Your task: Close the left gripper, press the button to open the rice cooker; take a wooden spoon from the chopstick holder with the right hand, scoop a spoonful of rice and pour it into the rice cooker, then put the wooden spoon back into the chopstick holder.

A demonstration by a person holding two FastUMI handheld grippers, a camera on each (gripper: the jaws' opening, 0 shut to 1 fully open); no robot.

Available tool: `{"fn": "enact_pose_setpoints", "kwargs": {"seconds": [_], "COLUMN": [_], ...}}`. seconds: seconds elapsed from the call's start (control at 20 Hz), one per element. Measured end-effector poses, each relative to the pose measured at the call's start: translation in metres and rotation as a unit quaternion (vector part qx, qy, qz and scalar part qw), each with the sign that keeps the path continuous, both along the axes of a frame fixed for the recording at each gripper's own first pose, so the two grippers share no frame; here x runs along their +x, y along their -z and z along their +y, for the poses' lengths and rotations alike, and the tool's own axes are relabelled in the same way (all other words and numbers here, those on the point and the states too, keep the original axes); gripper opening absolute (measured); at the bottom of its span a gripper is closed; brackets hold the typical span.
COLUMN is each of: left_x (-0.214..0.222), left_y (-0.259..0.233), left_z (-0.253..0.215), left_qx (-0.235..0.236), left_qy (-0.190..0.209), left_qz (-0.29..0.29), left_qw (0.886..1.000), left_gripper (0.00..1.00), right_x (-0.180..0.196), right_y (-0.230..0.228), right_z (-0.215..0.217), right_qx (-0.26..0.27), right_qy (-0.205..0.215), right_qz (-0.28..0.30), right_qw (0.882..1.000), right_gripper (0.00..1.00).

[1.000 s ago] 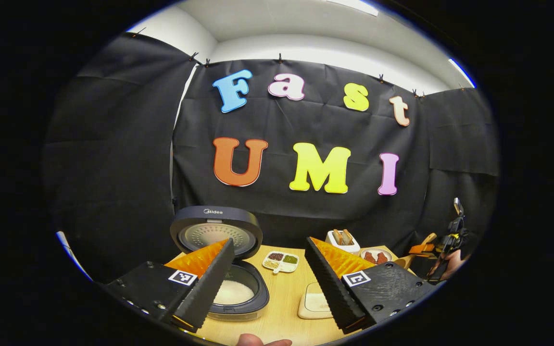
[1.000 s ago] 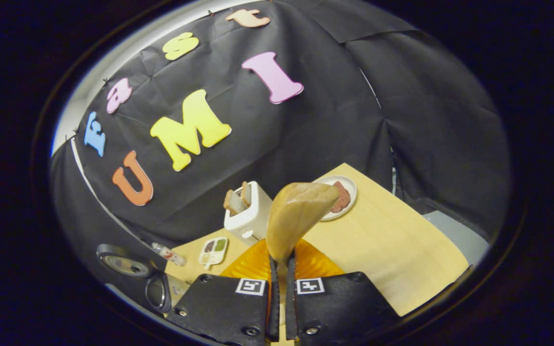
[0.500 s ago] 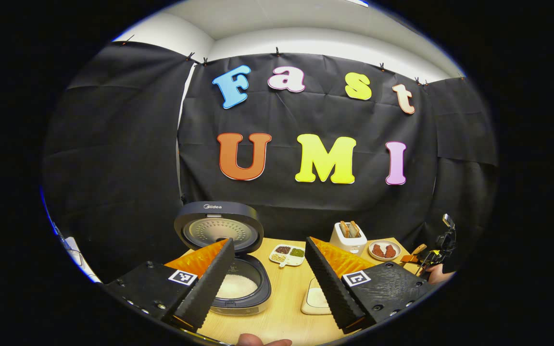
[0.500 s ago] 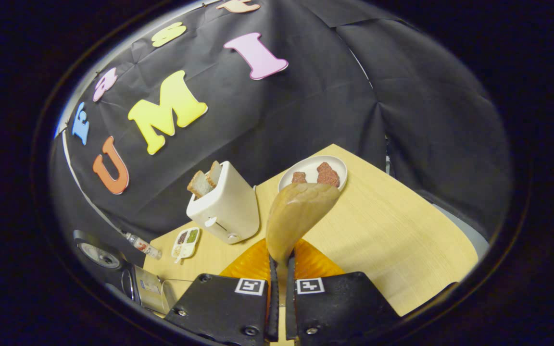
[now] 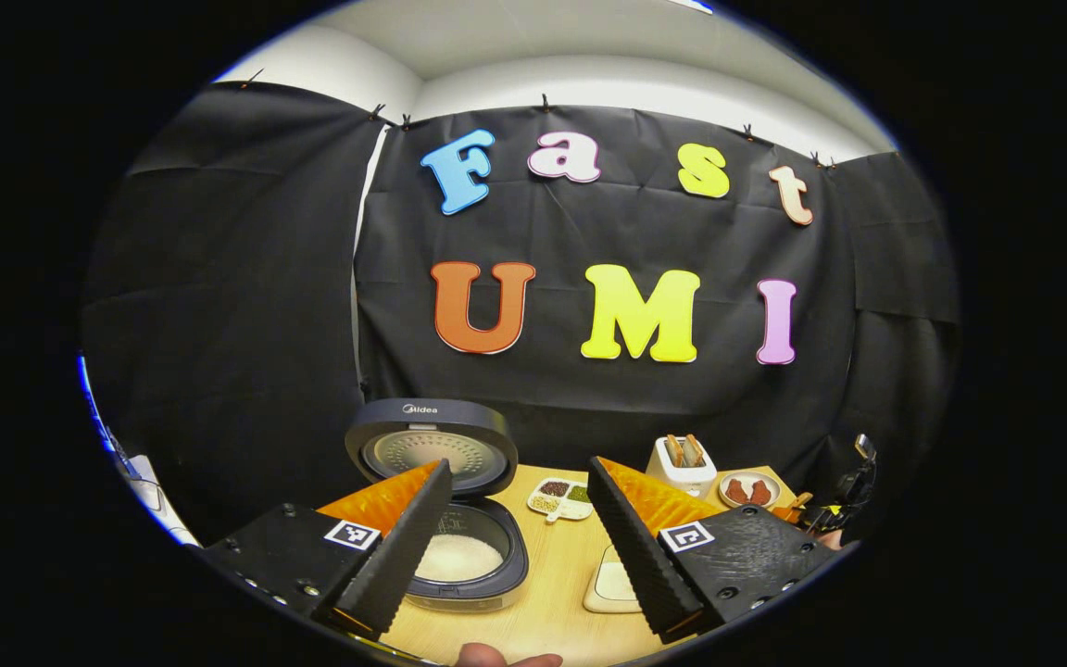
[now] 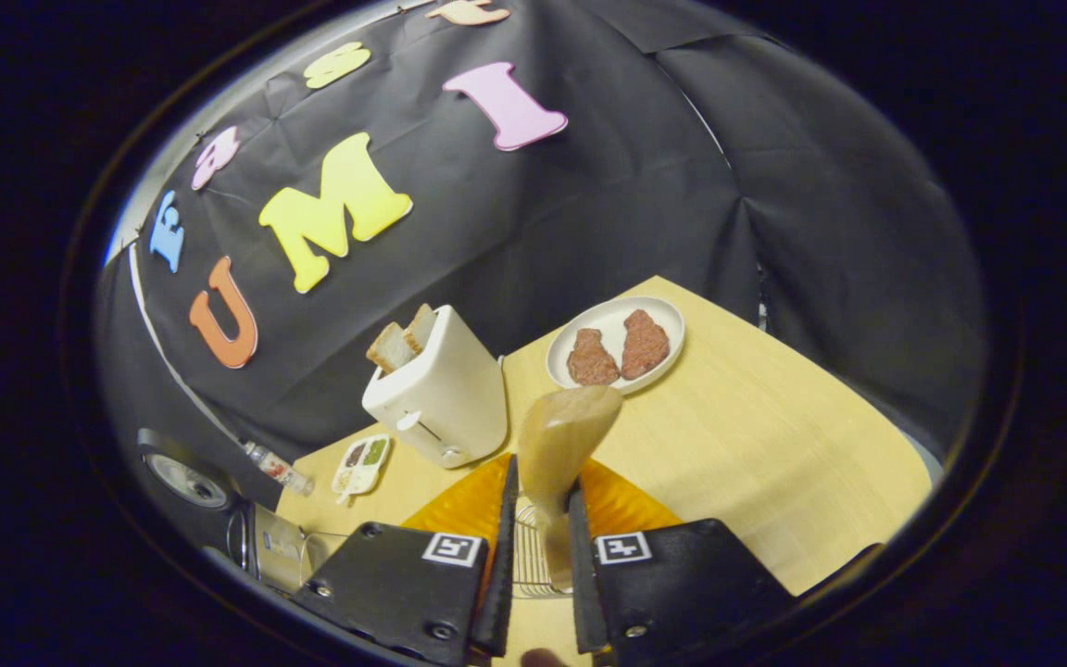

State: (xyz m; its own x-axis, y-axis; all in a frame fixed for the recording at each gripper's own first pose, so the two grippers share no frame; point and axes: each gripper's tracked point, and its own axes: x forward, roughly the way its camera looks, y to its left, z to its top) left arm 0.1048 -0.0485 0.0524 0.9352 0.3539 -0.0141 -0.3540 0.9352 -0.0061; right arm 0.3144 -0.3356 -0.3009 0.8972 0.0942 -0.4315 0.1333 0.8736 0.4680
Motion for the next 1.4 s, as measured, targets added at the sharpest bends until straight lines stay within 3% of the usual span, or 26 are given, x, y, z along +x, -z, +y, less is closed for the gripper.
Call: {"fn": "enact_pose_setpoints", "kwargs": {"seconds": [0.05, 0.15, 0.25, 0.3, 0.35, 0.45, 0.5, 0.7, 0.75, 0.8, 0.85, 1.15, 1.4], "left_x": [0.002, 0.004, 0.006, 0.008, 0.010, 0.011, 0.013, 0.011, 0.010, 0.007, 0.004, 0.003, 0.022], "left_y": [-0.002, -0.006, -0.009, -0.010, -0.011, -0.017, -0.020, -0.032, -0.033, -0.036, -0.039, -0.057, -0.055], "left_z": [0.000, 0.000, 0.001, 0.000, 0.002, 0.005, 0.007, 0.019, 0.022, 0.029, 0.036, 0.077, 0.107], "left_qx": [-0.001, -0.001, 0.001, 0.003, 0.008, 0.013, 0.012, -0.005, -0.012, -0.017, -0.020, -0.019, -0.009], "left_qy": [0.001, 0.004, 0.005, 0.008, 0.008, 0.010, 0.011, 0.006, 0.005, 0.001, -0.006, -0.031, -0.033], "left_qz": [-0.004, -0.011, -0.017, -0.019, -0.021, -0.025, -0.031, -0.048, -0.051, -0.054, -0.056, -0.066, -0.045], "left_qw": [1.000, 1.000, 1.000, 1.000, 1.000, 1.000, 0.999, 0.999, 0.999, 0.998, 0.998, 0.997, 0.998], "left_gripper": [0.94, 0.94, 0.94, 1.00, 0.94, 0.94, 0.94, 0.95, 0.94, 0.94, 0.94, 0.94, 0.94], "right_x": [-0.001, -0.004, -0.012, -0.017, -0.022, -0.030, -0.036, -0.059, -0.068, -0.069, -0.076, -0.111, -0.143], "right_y": [-0.006, -0.023, -0.039, -0.048, -0.059, -0.078, -0.088, -0.129, -0.142, -0.151, -0.162, -0.208, -0.217], "right_z": [-0.004, -0.015, -0.028, -0.032, -0.035, -0.038, -0.037, -0.031, -0.027, -0.020, -0.013, 0.016, 0.003], "right_qx": [-0.009, -0.024, -0.043, -0.050, -0.062, -0.082, -0.093, -0.150, -0.161, -0.169, -0.176, -0.198, -0.220], "right_qy": [0.003, 0.016, 0.033, 0.036, 0.037, 0.035, 0.033, 0.025, 0.021, 0.017, 0.011, -0.008, 0.026], "right_qz": [-0.003, -0.016, -0.026, -0.033, -0.041, -0.059, -0.067, -0.099, -0.111, -0.121, -0.130, -0.174, -0.179], "right_qw": [1.000, 0.999, 0.998, 0.998, 0.997, 0.994, 0.993, 0.983, 0.981, 0.978, 0.976, 0.965, 0.959], "right_gripper": [0.42, 0.63, 0.78, 0.80, 0.81, 0.87, 0.84, 0.87, 0.97, 1.00, 0.96, 1.00, 0.97]}}
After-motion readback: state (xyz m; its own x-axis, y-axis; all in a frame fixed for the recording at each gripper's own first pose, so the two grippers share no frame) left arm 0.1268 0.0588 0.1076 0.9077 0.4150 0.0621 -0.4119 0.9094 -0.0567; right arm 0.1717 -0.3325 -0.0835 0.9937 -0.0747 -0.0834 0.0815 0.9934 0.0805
